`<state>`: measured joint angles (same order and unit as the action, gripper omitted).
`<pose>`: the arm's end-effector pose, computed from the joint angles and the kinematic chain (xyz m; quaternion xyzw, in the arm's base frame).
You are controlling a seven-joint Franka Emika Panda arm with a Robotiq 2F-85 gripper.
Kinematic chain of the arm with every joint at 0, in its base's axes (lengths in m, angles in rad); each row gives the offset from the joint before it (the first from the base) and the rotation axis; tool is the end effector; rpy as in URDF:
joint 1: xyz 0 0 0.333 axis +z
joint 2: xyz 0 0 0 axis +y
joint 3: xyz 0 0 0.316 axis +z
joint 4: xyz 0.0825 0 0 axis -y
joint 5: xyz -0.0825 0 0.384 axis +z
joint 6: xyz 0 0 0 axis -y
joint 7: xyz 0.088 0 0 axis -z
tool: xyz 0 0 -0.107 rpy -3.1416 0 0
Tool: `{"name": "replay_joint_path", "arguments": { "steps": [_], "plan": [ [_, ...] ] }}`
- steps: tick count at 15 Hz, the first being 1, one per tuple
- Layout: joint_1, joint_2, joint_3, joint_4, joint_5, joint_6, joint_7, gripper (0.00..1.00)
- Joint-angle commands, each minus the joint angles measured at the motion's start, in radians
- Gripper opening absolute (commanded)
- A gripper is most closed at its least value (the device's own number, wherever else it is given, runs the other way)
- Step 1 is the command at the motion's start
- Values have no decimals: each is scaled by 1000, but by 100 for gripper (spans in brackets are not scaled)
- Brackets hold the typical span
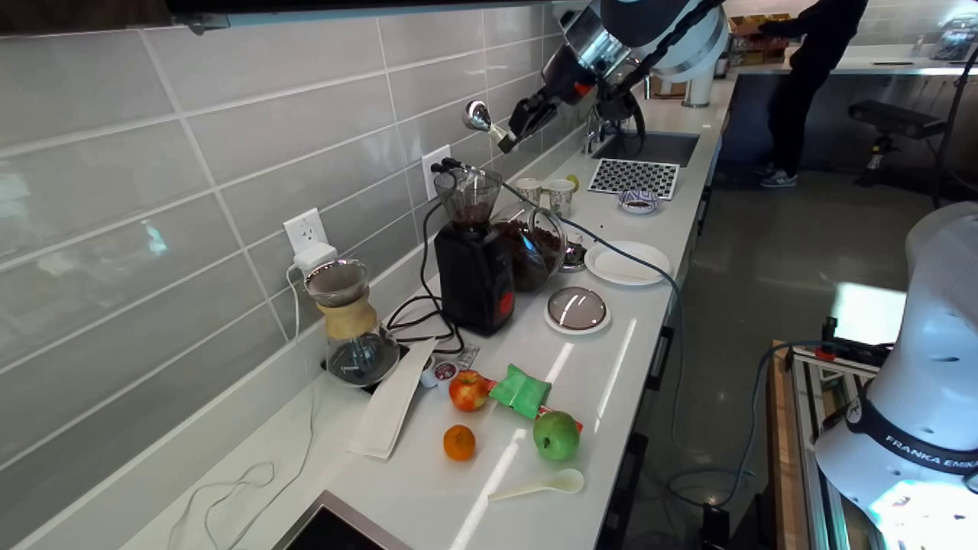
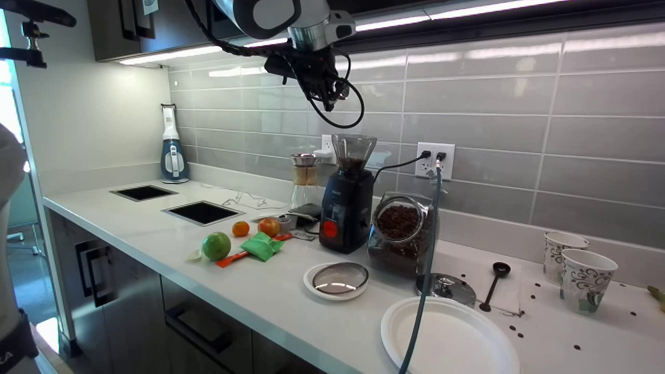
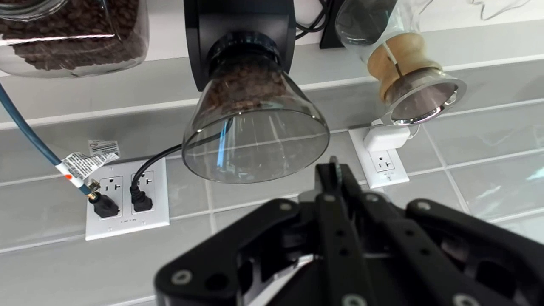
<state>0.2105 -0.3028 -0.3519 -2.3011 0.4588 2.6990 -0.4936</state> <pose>0.4981 -0.0996 0.5354 -0.9252 0.0089 -0.3657 0.1008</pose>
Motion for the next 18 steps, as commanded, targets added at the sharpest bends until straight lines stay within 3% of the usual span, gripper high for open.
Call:
{"name": "replay_joint_path", "arguments": {
  "steps": [1,9,10,18],
  "plan": [
    [37,-12,-43,11,75,-40,-61,1],
    [85,-32,-115,24,220,-105,-134,1],
    [26,-24,-68,32,255,-123,-149,1],
    [-58,-11,-41,65,439,-221,-248,1]
  ]
}}
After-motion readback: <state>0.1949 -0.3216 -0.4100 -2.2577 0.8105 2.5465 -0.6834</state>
